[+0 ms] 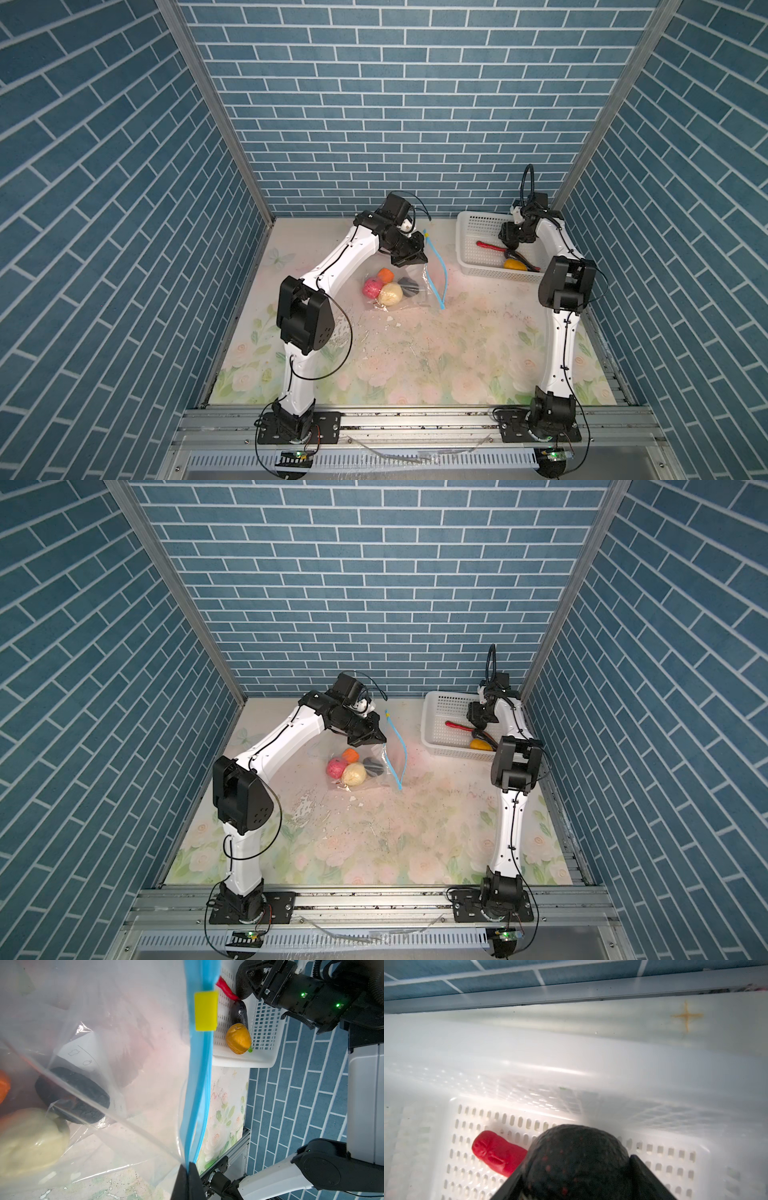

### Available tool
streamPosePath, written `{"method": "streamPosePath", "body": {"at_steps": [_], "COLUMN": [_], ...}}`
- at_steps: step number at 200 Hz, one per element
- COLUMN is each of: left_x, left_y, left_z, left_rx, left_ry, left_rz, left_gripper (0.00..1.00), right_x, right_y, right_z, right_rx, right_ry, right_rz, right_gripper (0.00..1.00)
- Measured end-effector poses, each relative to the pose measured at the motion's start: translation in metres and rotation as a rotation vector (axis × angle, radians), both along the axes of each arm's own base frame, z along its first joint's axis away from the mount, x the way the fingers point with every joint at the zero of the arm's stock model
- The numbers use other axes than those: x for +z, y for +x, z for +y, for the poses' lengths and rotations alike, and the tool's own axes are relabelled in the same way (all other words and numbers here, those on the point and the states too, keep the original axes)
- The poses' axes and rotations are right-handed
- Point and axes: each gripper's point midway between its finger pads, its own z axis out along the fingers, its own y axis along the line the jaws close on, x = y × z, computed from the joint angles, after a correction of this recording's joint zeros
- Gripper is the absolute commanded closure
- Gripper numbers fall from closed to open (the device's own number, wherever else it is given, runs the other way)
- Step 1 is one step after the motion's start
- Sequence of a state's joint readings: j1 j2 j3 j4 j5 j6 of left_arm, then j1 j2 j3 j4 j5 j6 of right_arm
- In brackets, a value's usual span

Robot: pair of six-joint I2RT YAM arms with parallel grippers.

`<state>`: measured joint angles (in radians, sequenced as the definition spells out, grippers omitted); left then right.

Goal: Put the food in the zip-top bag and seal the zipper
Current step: 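Grasp the second dark avocado in the basket with right gripper and lift, then carry the second avocado with right gripper over the open bag mouth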

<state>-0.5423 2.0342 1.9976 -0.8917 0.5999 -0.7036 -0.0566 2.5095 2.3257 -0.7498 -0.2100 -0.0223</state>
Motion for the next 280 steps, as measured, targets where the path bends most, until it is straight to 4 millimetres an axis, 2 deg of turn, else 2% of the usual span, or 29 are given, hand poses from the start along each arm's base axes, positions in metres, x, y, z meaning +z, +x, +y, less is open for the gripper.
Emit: {"method": "streamPosePath", "body": {"at_steps": [86,168,193,241,280], "left_x": [0.003,0.005,0.006,0.007,0.007], "left_y": [-0.001,0.000,0.001,0.003,0.003], "left_z": [-0.001,-0.003,-0.003,-0.004,-0.004], "left_rx": [-0.005,-0.007,-0.005,-0.005,-0.005], "left_ry": [-0.011,-0.021,-0.024,-0.029,-0.029], "left_rz": [-0.004,-0.010,-0.014,-0.020,-0.020], "left_gripper": [1.00,1.00,1.00,1.00,1.00], "right_x": [0.004,0.025,0.037,0.081,0.101], "right_y": [-0.004,-0.012,-0.017,-0.028,-0.052], "right_z": [0.021,0.039,0.042,0.049,0.070], "right_rx": [-0.065,-0.179,-0.225,-0.285,-0.272], "right_ry": [0.196,0.425,0.481,0.582,0.636], "right_rz": [0.012,-0.057,-0.085,-0.165,-0.183], "right_gripper": [0.49,0.51,0.51,0.51,0.51]}}
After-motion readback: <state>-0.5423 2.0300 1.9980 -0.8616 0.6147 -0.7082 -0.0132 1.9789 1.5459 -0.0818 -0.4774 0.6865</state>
